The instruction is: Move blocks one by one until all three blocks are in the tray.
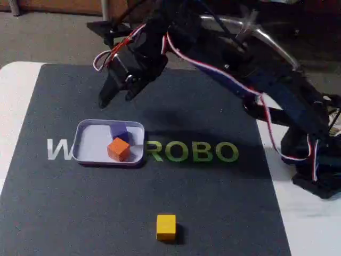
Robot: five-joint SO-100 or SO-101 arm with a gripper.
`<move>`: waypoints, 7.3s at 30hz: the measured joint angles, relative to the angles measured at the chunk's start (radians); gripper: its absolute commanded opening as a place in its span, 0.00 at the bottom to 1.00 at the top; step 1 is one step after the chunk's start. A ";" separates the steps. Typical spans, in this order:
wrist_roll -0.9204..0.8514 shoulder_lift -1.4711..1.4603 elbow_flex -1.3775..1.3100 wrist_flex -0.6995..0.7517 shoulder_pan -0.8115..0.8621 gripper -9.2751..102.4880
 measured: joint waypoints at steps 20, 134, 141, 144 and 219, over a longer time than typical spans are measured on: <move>-0.535 0.592 0.781 -0.003 -0.038 0.25; -0.287 0.693 1.419 -0.557 -0.663 0.27; -0.275 0.629 1.342 -0.557 -0.647 0.27; -0.273 0.604 1.313 -0.557 -0.643 0.27; 0.015 -0.265 -0.331 -0.044 -0.146 0.01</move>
